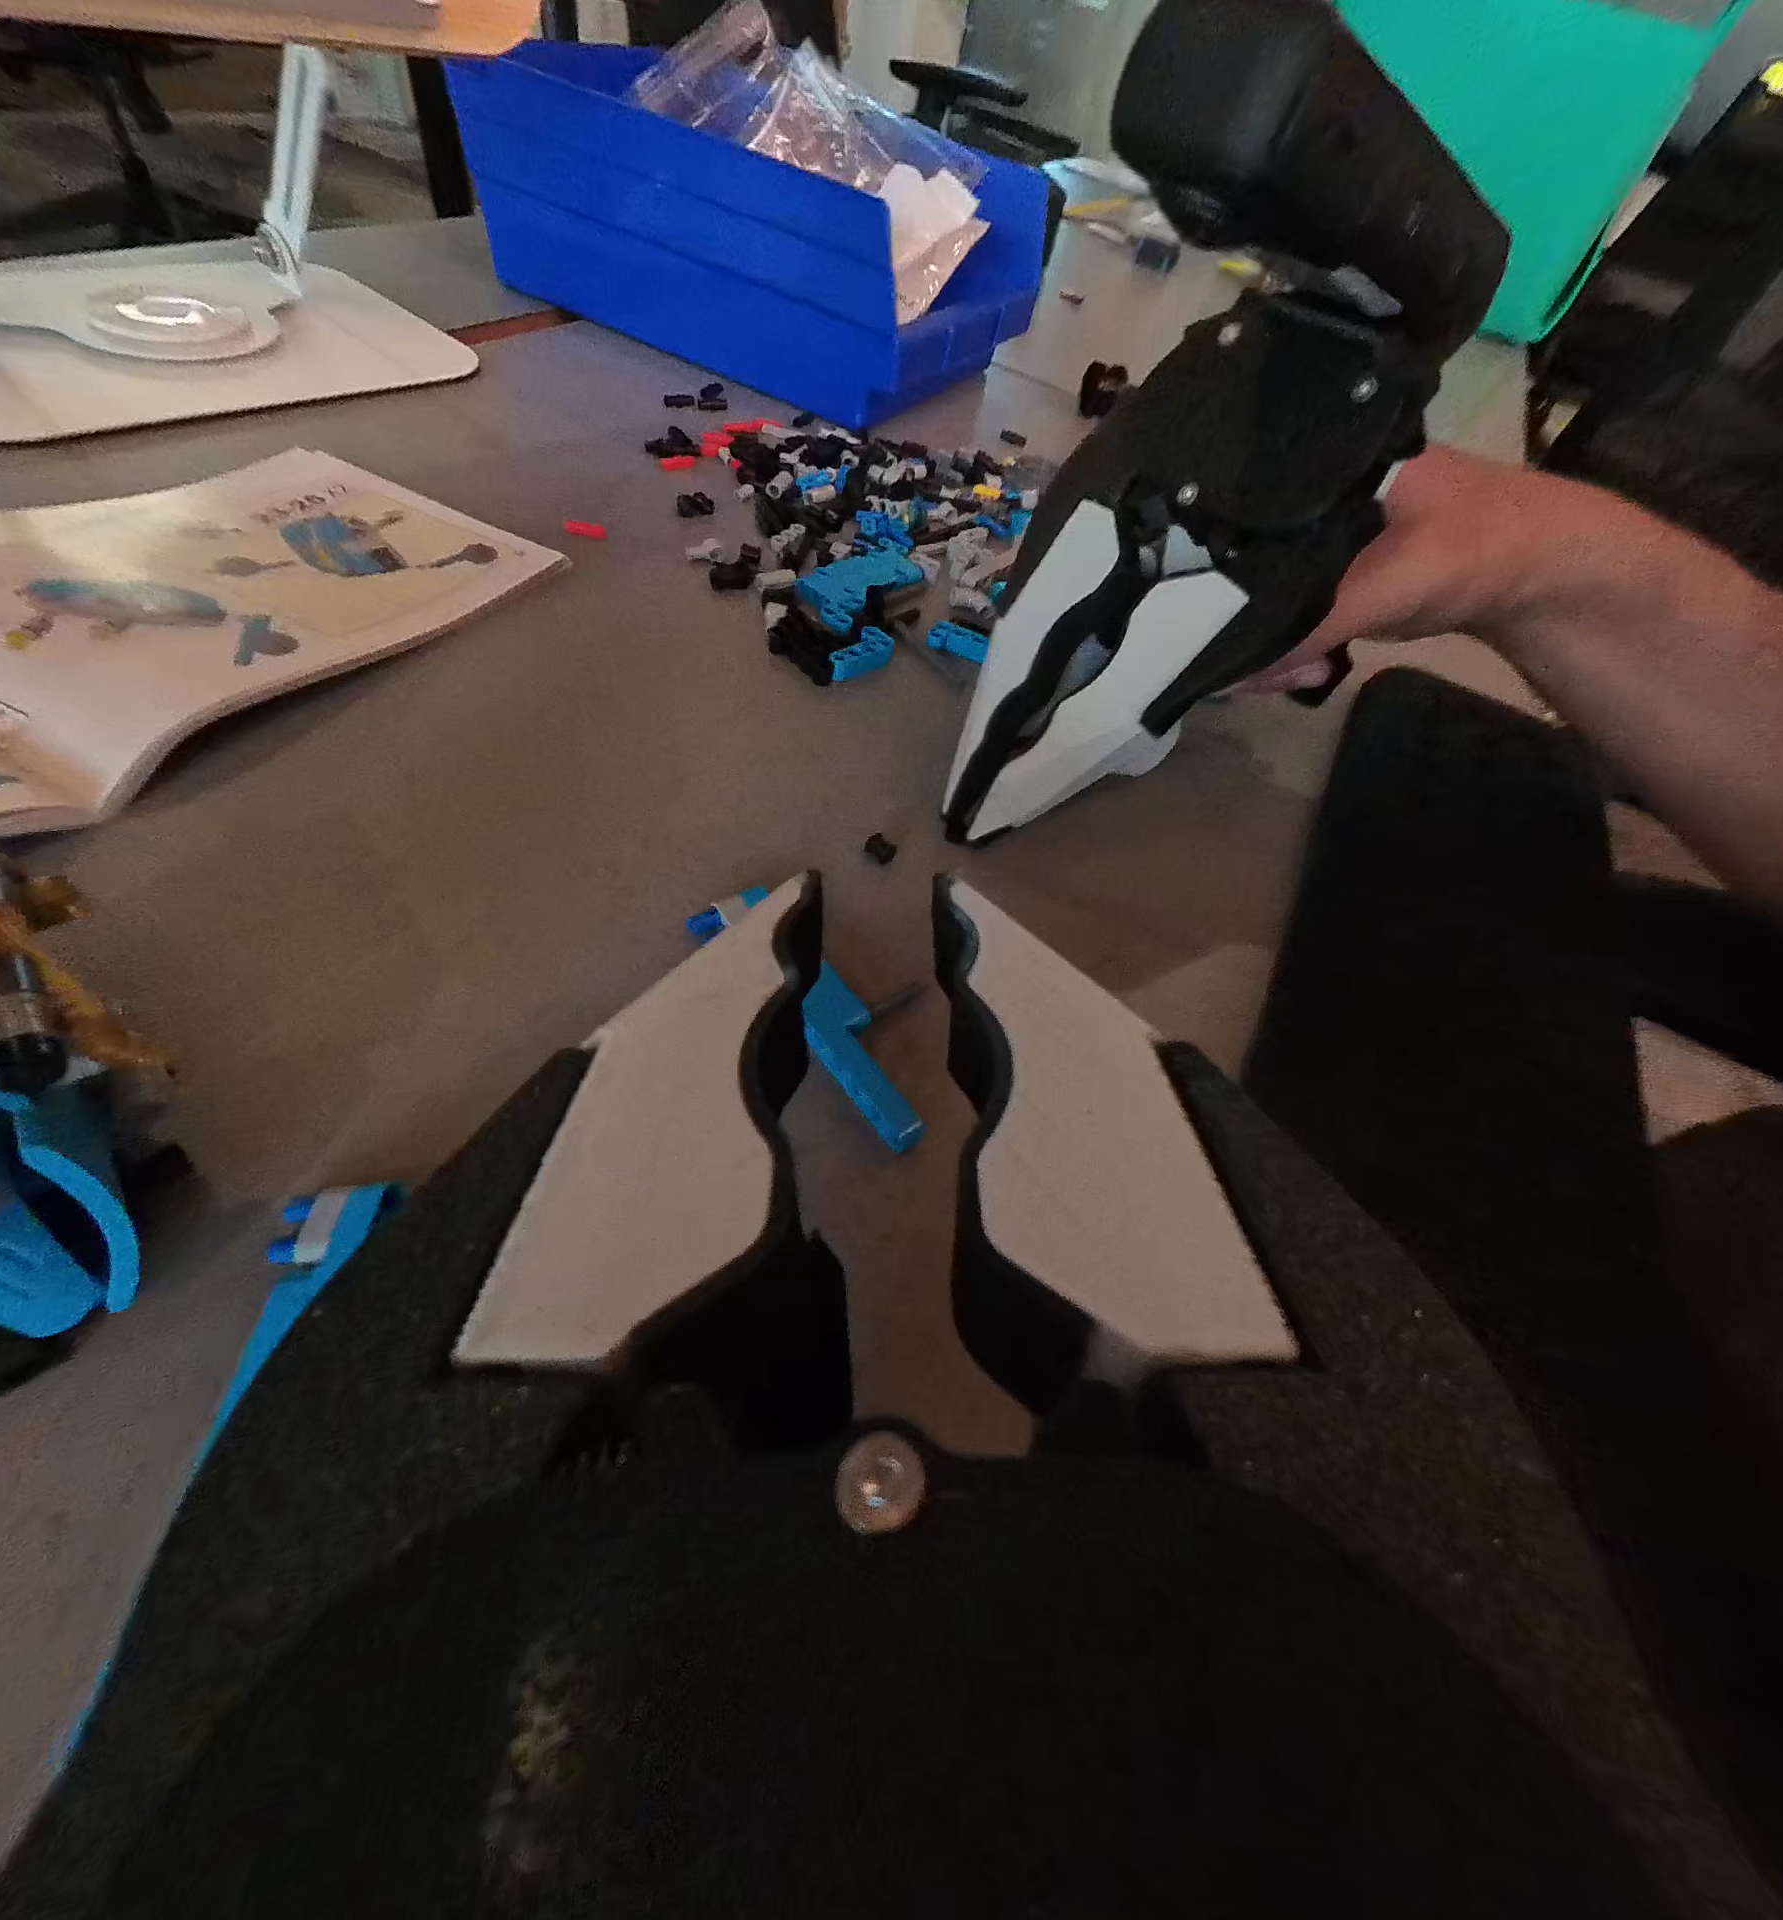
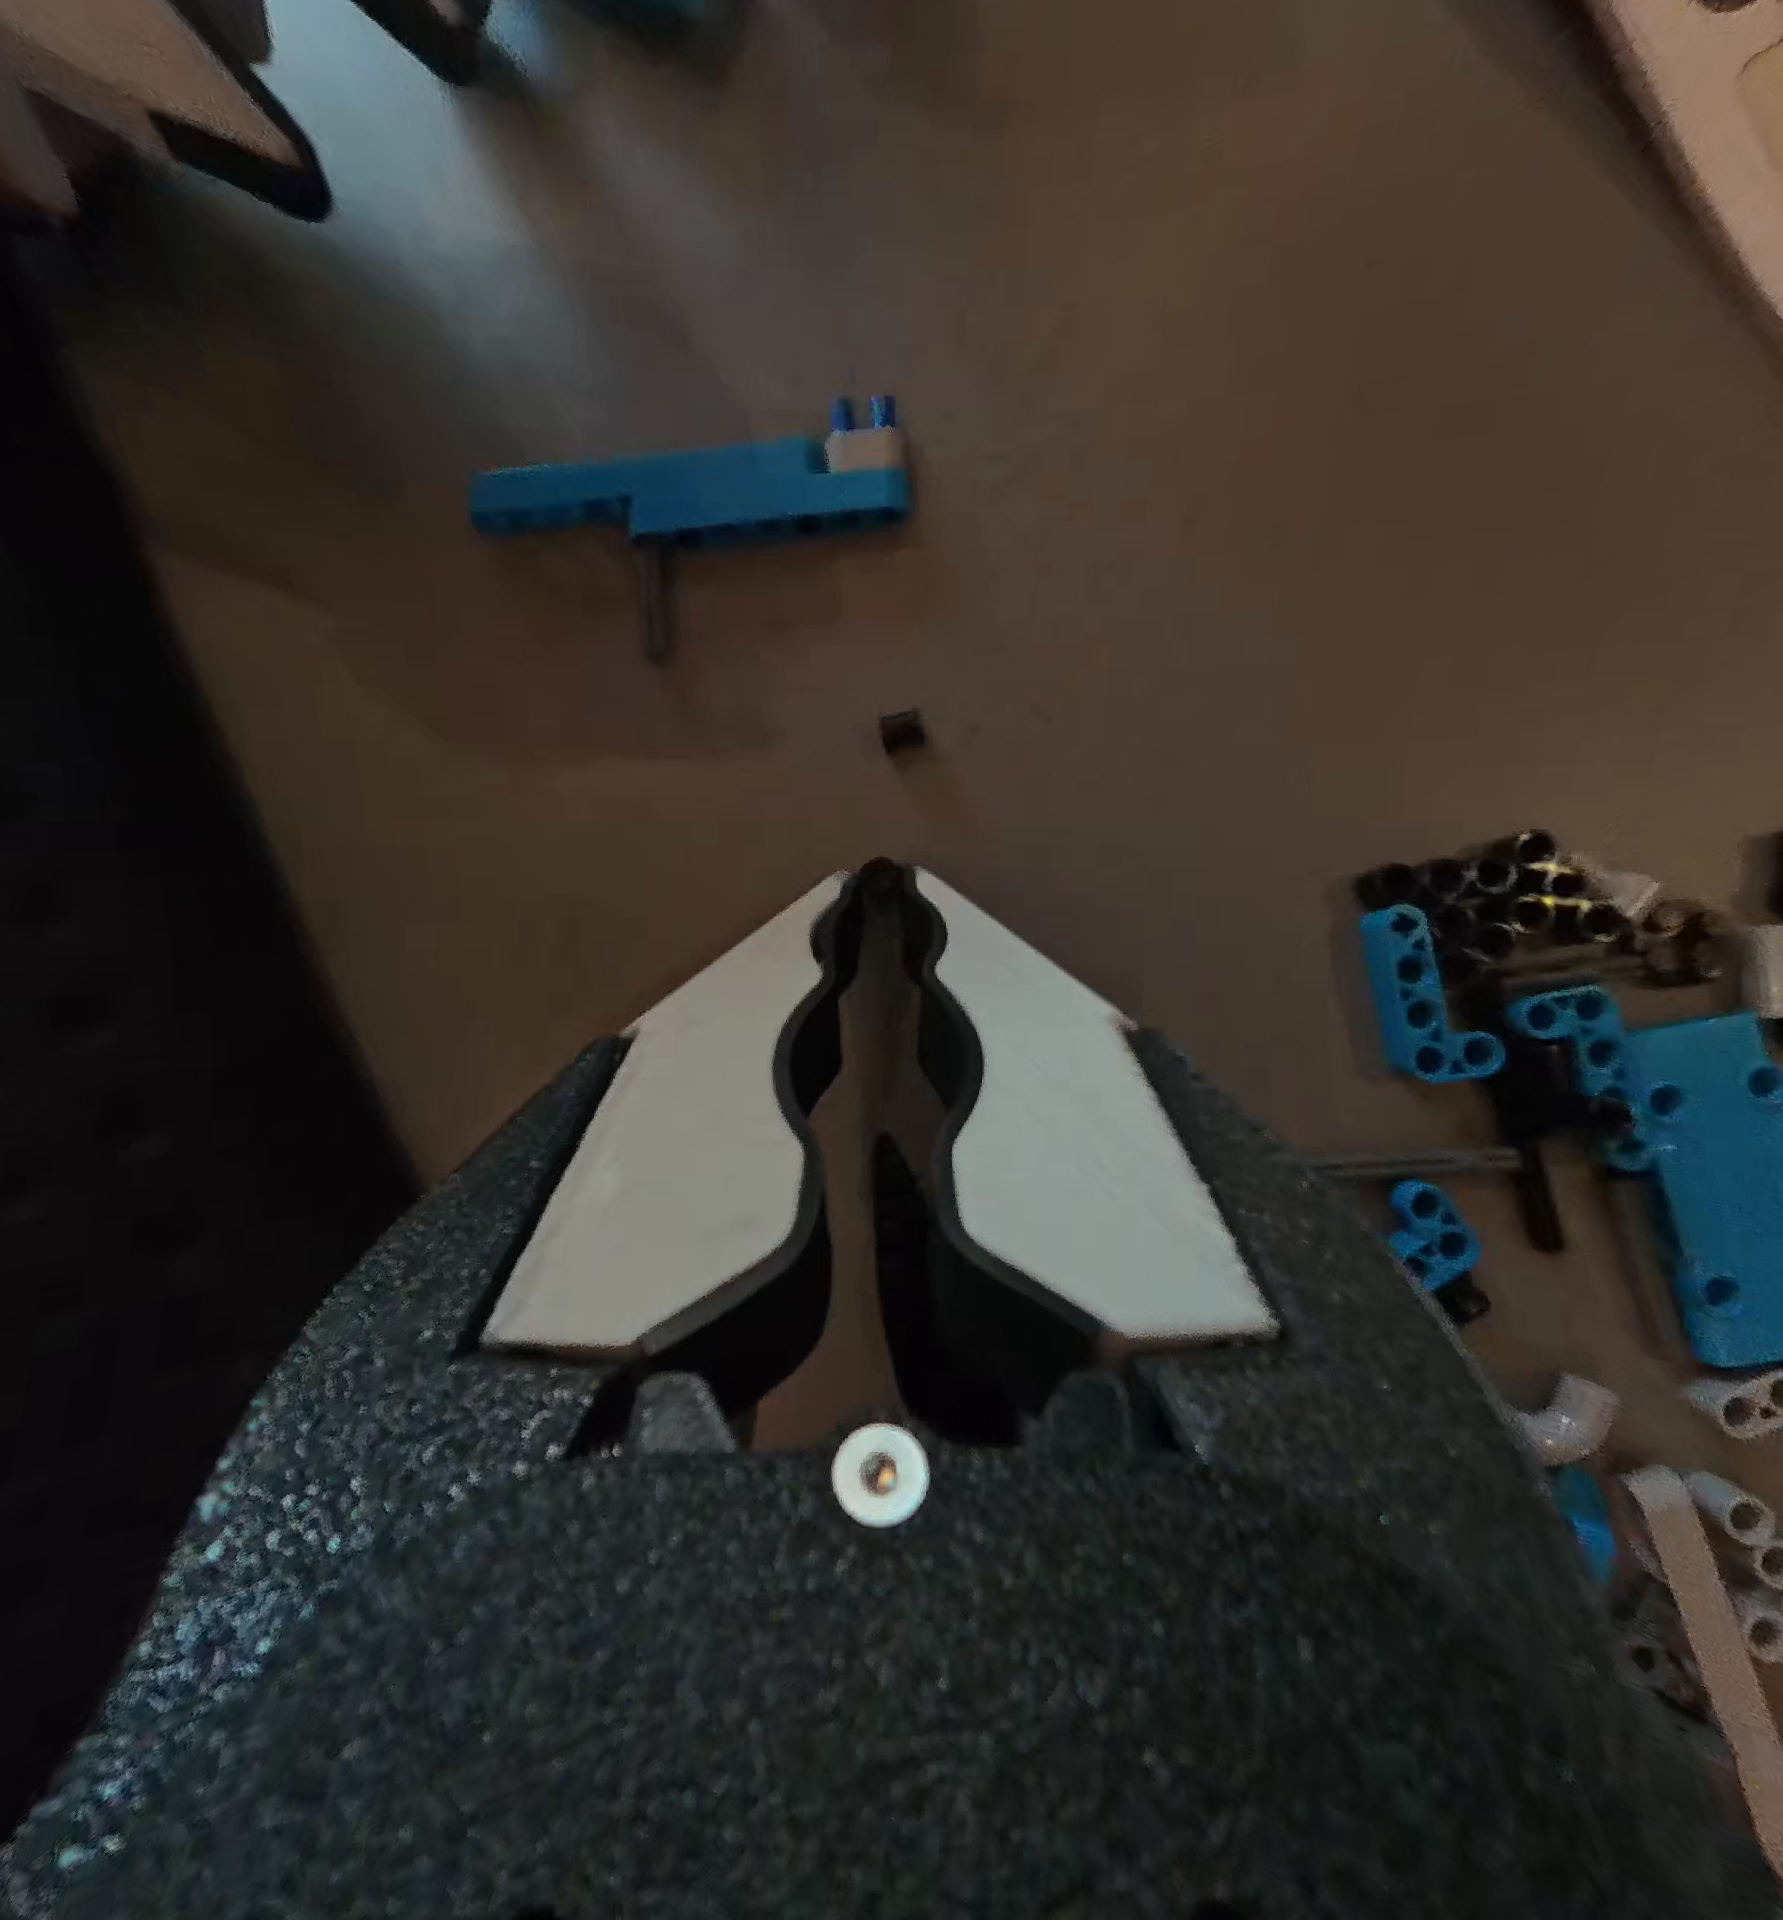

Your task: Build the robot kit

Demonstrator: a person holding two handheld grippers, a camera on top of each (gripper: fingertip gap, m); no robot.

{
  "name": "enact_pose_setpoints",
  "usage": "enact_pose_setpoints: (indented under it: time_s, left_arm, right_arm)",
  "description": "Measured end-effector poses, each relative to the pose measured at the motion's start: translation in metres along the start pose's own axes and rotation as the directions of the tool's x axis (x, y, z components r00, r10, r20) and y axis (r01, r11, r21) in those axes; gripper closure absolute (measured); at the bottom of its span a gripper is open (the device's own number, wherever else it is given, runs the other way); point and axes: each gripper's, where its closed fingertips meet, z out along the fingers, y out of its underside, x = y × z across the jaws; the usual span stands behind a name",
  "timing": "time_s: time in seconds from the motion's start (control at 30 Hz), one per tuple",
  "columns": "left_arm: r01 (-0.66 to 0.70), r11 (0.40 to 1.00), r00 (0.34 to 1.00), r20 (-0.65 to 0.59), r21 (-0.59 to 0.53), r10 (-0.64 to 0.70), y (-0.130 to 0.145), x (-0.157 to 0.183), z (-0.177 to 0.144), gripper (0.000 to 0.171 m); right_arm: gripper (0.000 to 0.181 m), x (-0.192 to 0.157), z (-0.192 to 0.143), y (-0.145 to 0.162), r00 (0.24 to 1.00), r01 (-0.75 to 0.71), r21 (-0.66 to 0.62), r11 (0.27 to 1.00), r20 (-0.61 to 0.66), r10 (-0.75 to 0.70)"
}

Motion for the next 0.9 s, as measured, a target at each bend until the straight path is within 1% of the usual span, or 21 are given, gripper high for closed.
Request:
enact_pose_setpoints:
  time_s: [0.07, 0.1, 0.13, 0.2, 0.27, 0.3, 0.33, 0.37, 0.4, 0.43, 0.47, 0.53, 0.57, 0.6, 0.67, 0.73, 0.77, 0.8, 0.9]
  left_arm:
    - [-0.041, 0.999, 0.997, 0.064, -0.031, 0.043, 0.005, -0.007, 0.001, 0.151]
    - [-0.054, 0.997, 0.993, 0.100, -0.057, 0.059, 0.008, -0.012, 0.001, 0.151]
    - [-0.061, 0.995, 0.992, 0.105, -0.075, 0.069, 0.011, -0.012, 0.002, 0.151]
    - [-0.077, 0.993, 0.994, 0.075, -0.092, 0.084, 0.014, -0.006, 0.004, 0.148]
    - [-0.079, 0.994, 0.996, -0.042, -0.080, 0.076, 0.014, 0.015, 0.004, 0.137]
    - [-0.086, 0.993, 0.994, -0.077, -0.077, 0.080, 0.014, 0.021, 0.003, 0.135]
    - [-0.101, 0.992, 0.992, -0.080, -0.073, 0.095, 0.014, 0.024, 0.003, 0.134]
    - [-0.117, 0.991, 0.991, -0.077, -0.073, 0.111, 0.014, 0.025, 0.003, 0.133]
    - [-0.127, 0.989, 0.990, -0.073, -0.080, 0.121, 0.016, 0.025, 0.003, 0.133]
    - [-0.130, 0.987, 0.990, -0.066, -0.095, 0.124, 0.018, 0.024, 0.005, 0.133]
    - [-0.125, 0.986, 0.991, -0.062, -0.113, 0.119, 0.020, 0.023, 0.006, 0.133]
    - [-0.089, 0.986, 0.994, -0.076, -0.142, 0.079, 0.024, 0.022, 0.009, 0.132]
    - [-0.064, 0.987, 0.994, -0.093, -0.150, 0.050, 0.025, 0.022, 0.009, 0.132]
    - [-0.038, 0.987, 0.994, -0.110, -0.157, 0.021, 0.026, 0.022, 0.010, 0.132]
    - [0.005, 0.986, 0.991, -0.130, -0.167, -0.027, 0.026, 0.021, 0.011, 0.133]
    - [0.026, 0.987, 0.991, -0.126, -0.158, -0.047, 0.025, 0.019, 0.010, 0.133]
    - [0.029, 0.989, 0.992, -0.119, -0.146, -0.047, 0.023, 0.018, 0.010, 0.134]
    - [0.028, 0.991, 0.993, -0.111, -0.134, -0.043, 0.021, 0.017, 0.009, 0.135]
    - [0.022, 0.993, 0.994, -0.106, -0.114, -0.034, 0.019, 0.017, 0.007, 0.135]
  right_arm:
    - [0.170, 0.002, 0.000, 0.002, 1.000, -0.019, -0.003, 1.000, -0.020, 0.019]
    - [0.160, 0.003, -0.003, 0.002, 0.999, -0.021, -0.003, 1.000, -0.031, 0.021]
    - [0.159, 0.006, -0.007, 0.004, 0.998, -0.023, -0.004, 1.000, -0.056, 0.023]
    - [0.156, 0.008, -0.025, 0.008, 0.993, -0.041, 0.011, 0.999, -0.110, 0.042]
    - [0.161, 0.012, -0.053, 0.017, 0.979, -0.055, 0.053, 0.997, -0.195, 0.065]
    - [0.161, 0.016, -0.070, 0.029, 0.965, -0.075, 0.070, 0.995, -0.247, 0.091]
    - [0.161, 0.022, -0.088, 0.045, 0.944, -0.125, 0.086, 0.988, -0.296, 0.145]
    - [0.160, 0.027, -0.107, 0.068, 0.919, -0.205, 0.091, 0.975, -0.326, 0.224]
    - [0.152, 0.033, -0.127, 0.093, 0.887, -0.287, 0.100, 0.953, -0.348, 0.304]
    - [0.148, 0.044, -0.152, 0.116, 0.840, -0.352, 0.133, 0.927, -0.392, 0.375]
    - [0.150, 0.057, -0.180, 0.138, 0.785, -0.393, 0.186, 0.901, -0.442, 0.434]
    - [0.153, 0.081, -0.232, 0.177, 0.681, -0.426, 0.308, 0.851, -0.510, 0.526]
    - [0.153, 0.091, -0.251, 0.192, 0.642, -0.438, 0.369, 0.820, -0.510, 0.573]
    - [0.154, 0.097, -0.261, 0.203, 0.625, -0.457, 0.415, 0.787, -0.480, 0.616]
    - [0.147, 0.108, -0.268, 0.214, 0.619, -0.494, 0.456, 0.741, -0.414, 0.667]
    - [0.151, 0.120, -0.270, 0.212, 0.639, -0.485, 0.478, 0.733, -0.378, 0.669]
    - [0.150, 0.128, -0.268, 0.214, 0.636, -0.499, 0.465, 0.731, -0.376, 0.674]
    - [0.145, 0.135, -0.263, 0.215, 0.642, -0.516, 0.433, 0.739, -0.375, 0.668]
    - [0.142, 0.159, -0.239, 0.221, 0.672, -0.535, 0.324, 0.780, -0.396, 0.625]
